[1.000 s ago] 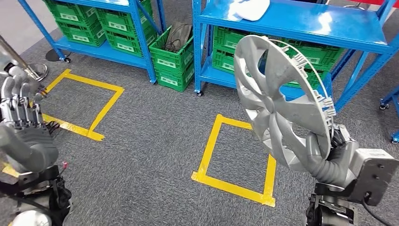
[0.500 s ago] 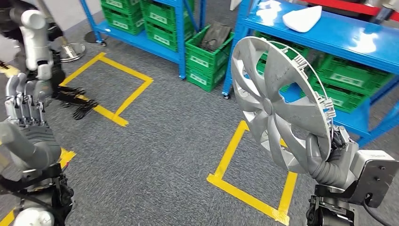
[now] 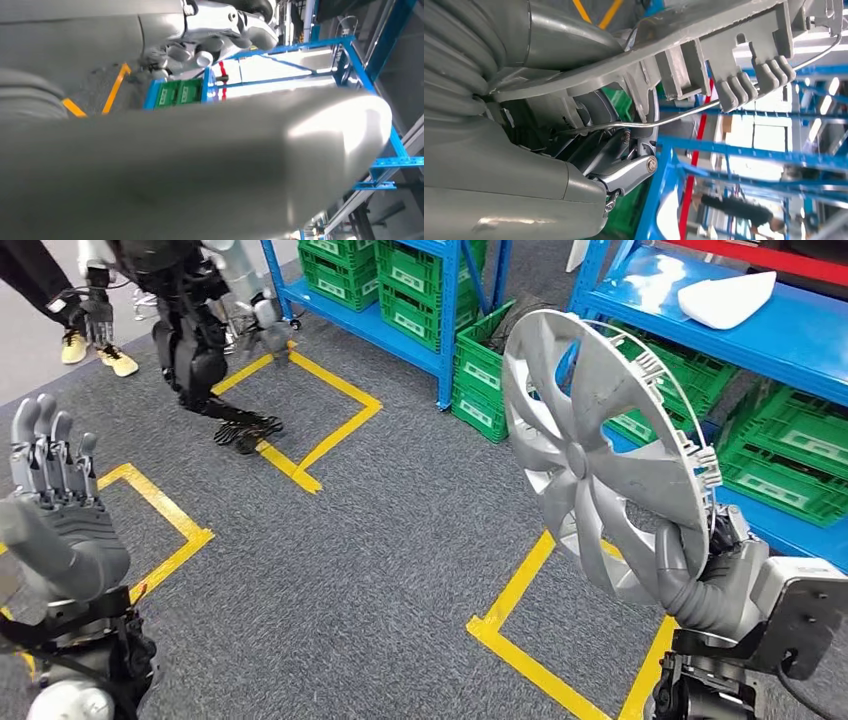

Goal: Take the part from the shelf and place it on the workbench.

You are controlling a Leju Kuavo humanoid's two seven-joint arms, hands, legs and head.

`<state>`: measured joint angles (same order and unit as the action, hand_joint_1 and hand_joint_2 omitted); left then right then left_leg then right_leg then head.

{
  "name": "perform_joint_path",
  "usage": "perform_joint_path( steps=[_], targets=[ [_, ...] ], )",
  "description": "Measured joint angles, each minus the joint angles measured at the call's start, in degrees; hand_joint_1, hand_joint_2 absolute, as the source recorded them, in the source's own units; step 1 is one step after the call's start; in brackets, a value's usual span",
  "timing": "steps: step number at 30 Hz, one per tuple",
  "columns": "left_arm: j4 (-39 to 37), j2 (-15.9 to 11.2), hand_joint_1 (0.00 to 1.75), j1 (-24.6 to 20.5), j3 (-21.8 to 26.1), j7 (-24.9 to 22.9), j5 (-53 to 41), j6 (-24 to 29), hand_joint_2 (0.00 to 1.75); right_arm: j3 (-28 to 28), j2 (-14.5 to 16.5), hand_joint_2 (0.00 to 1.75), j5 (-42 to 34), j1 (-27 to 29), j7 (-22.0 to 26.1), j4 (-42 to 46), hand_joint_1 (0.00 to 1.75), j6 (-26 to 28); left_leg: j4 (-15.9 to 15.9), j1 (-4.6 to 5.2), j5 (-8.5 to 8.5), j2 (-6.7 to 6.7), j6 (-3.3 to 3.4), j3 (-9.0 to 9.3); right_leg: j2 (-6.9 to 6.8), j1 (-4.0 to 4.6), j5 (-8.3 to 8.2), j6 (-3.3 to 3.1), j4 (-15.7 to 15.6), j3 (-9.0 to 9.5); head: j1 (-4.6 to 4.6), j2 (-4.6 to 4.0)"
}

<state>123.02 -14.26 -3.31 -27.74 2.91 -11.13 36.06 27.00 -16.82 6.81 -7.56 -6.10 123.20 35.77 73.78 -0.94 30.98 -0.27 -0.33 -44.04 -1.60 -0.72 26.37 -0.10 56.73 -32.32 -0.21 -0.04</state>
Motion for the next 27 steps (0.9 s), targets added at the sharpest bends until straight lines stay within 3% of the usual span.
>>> perform_joint_path(
  steps=[1, 3, 5, 6, 8, 9, 11, 13, 14, 15, 16, 17, 18, 20, 21, 23, 25, 27],
  targets=[
    [-0.02, -0.01, 0.00, 0.00, 0.00, -0.03, 0.00, 0.00, 0.00, 0.01, 0.01, 1.75, -0.02, 0.02, 0.00, -0.07, 1.75, 0.01, -0.99, -0.04, -0.90, 0.20, -0.05, 0.57, -0.60, -0.01, 0.04, 0.06, 0.03, 0.00, -0.17, 0.00],
    [-0.03, -0.02, 0.00, -0.02, 0.01, -0.07, 0.00, -0.01, 0.00, 0.02, 0.05, 1.75, -0.03, 0.03, 0.01, -0.17, 1.75, 0.01, -8.40, 0.01, -3.87, 1.37, 0.07, 4.81, -1.72, 0.00, 0.19, 0.34, 0.21, 0.09, -0.65, 0.00],
    [-0.03, -0.01, 0.00, -0.13, 0.03, -0.05, -0.02, -0.03, 0.00, 0.02, 0.13, 1.75, -0.03, 0.00, 0.04, -0.17, 1.75, 0.02, -14.72, 0.35, -5.15, 2.70, 0.40, 8.60, -2.49, 0.25, 0.46, 0.97, 0.52, 0.04, -1.01, 0.00],
    [-0.02, 0.00, 0.00, -0.16, 0.04, -0.05, -0.04, -0.04, 0.00, 0.02, 0.17, 1.75, -0.02, -0.02, 0.09, -0.17, 1.75, 0.03, -15.81, 0.55, -5.09, 2.89, 0.64, 9.27, -2.84, 0.34, 0.52, 1.36, 0.63, 0.01, -1.03, 0.00],
    [0.01, 0.01, 0.00, -0.13, 0.05, -0.05, -0.10, -0.06, 0.00, 0.03, 0.20, 1.75, -0.01, -0.04, 0.18, -0.17, 1.75, 0.08, -16.00, 0.69, -5.39, 1.79, 1.32, 9.38, -3.64, 0.31, 0.55, 2.13, 0.66, 0.01, -0.94, 0.00],
    [0.04, 0.01, 0.00, -0.10, 0.06, -0.05, -0.12, -0.09, 0.00, 0.03, 0.21, 1.75, 0.00, -0.04, 0.20, -0.17, 1.75, 0.09, -16.12, 0.62, -5.59, 1.30, 1.62, 9.38, -3.44, 0.21, 0.86, 2.46, 1.02, -0.22, -0.89, 0.00],
    [0.12, 0.02, 0.00, -0.17, 0.05, -0.05, -0.15, -0.14, 0.00, 0.02, 0.21, 1.75, 0.00, -0.04, 0.26, -0.16, 1.75, 0.13, -16.36, 0.39, -5.97, 0.35, 2.18, 9.42, -1.58, 0.02, 3.13, 2.92, 4.55, -1.87, -0.47, 0.00],
    [0.13, 0.03, 0.00, -0.22, 0.03, -0.06, -0.15, -0.19, 0.00, 0.02, 0.21, 1.75, 0.01, 0.00, 0.36, -0.17, 1.75, 0.17, -16.36, 0.42, -6.12, -0.66, 2.46, 9.28, 0.53, -0.04, 6.81, 3.03, 12.16, -5.37, 0.26, 0.00],
    [0.11, 0.03, 0.00, -0.21, 0.01, -0.07, -0.15, -0.20, 0.00, 0.02, 0.21, 1.75, 0.01, 0.06, 0.39, -0.21, 1.75, 0.18, -16.34, 0.51, -6.16, -1.27, 2.54, 9.20, 0.95, -0.01, 8.00, 2.99, 15.69, -7.06, 0.54, 0.00],
    [0.10, 0.04, 0.00, -0.19, -0.01, -0.07, -0.15, -0.22, 0.00, 0.03, 0.21, 1.75, 0.01, 0.13, 0.39, -0.27, 1.75, 0.18, -16.31, 0.59, -6.19, -1.92, 2.60, 9.14, 1.14, 0.03, 8.18, 2.89, 17.51, -8.01, 0.77, 0.00],
    [0.10, 0.04, 0.00, -0.18, -0.01, -0.07, -0.15, -0.22, 0.00, 0.03, 0.21, 1.75, 0.01, 0.20, 0.39, -0.32, 1.75, 0.18, -16.28, 0.67, -6.22, -2.58, 2.63, 9.11, 1.24, 0.06, 7.30, 2.70, 17.12, -7.96, 0.96, 0.00],
    [0.10, 0.05, 0.00, -0.16, -0.02, -0.07, -0.15, -0.22, 0.00, 0.03, 0.21, 1.75, 0.01, 0.23, 0.39, -0.36, 1.75, 0.18, -16.24, 0.73, -6.24, -3.28, 2.63, 9.12, 1.43, 0.10, 5.58, 2.42, 14.67, -6.91, 1.13, 0.00],
    [0.10, 0.05, 0.00, -0.17, -0.01, -0.07, -0.15, -0.22, 0.00, 0.02, 0.21, 1.75, 0.01, 0.23, 0.39, -0.36, 1.75, 0.19, -16.19, 0.76, -6.26, -3.94, 2.62, 9.14, 2.05, 0.18, 3.45, 2.02, 10.51, -5.05, 1.31, 0.00],
    [0.10, 0.05, 0.00, -0.21, -0.01, -0.07, -0.16, -0.21, 0.00, 0.02, 0.22, 1.75, 0.00, 0.14, 0.40, -0.34, 1.75, 0.20, -16.06, 0.77, -6.41, -5.09, 2.34, 8.91, 3.84, 0.27, 1.08, 1.27, 3.50, -1.63, 1.44, 0.00],
    [0.10, 0.05, 0.00, -0.22, -0.01, -0.08, -0.19, -0.20, 0.00, 0.02, 0.22, 1.75, -0.01, 0.09, 0.42, -0.33, 1.75, 0.20, -16.03, 0.66, -6.57, -5.58, 2.06, 8.69, 4.42, 0.38, 0.72, 0.98, 1.65, -0.64, 1.51, 0.00],
    [0.11, 0.05, 0.00, -0.16, -0.01, -0.08, -0.28, -0.18, 0.00, 0.02, 0.24, 1.75, -0.04, 0.00, 0.45, -0.33, 1.75, 0.21, -16.13, 0.33, -6.95, -6.48, 1.35, 8.29, 4.03, 0.64, 0.68, 0.67, 0.96, -0.06, 1.66, 0.00],
    [0.20, 0.02, 0.00, -0.07, 0.02, -0.08, -0.47, -0.12, 0.00, 0.02, 0.26, 1.75, -0.10, -0.01, 0.48, -0.34, 1.75, 0.22, -15.39, 0.35, -6.52, -5.67, 0.82, 7.54, 2.98, 0.48, 0.18, 0.27, 0.05, 0.41, 1.58, 0.00],
    [0.30, -0.04, 0.00, -0.13, 0.06, -0.14, -0.69, -0.07, 0.00, 0.02, 0.28, 1.75, -0.16, 0.01, 0.57, -0.36, 1.75, 0.26, -11.19, 0.49, -4.15, -2.90, 0.51, 5.36, 1.88, 0.22, -0.23, -0.21, -0.82, 0.90, 1.09, 0.00]
  ],
)
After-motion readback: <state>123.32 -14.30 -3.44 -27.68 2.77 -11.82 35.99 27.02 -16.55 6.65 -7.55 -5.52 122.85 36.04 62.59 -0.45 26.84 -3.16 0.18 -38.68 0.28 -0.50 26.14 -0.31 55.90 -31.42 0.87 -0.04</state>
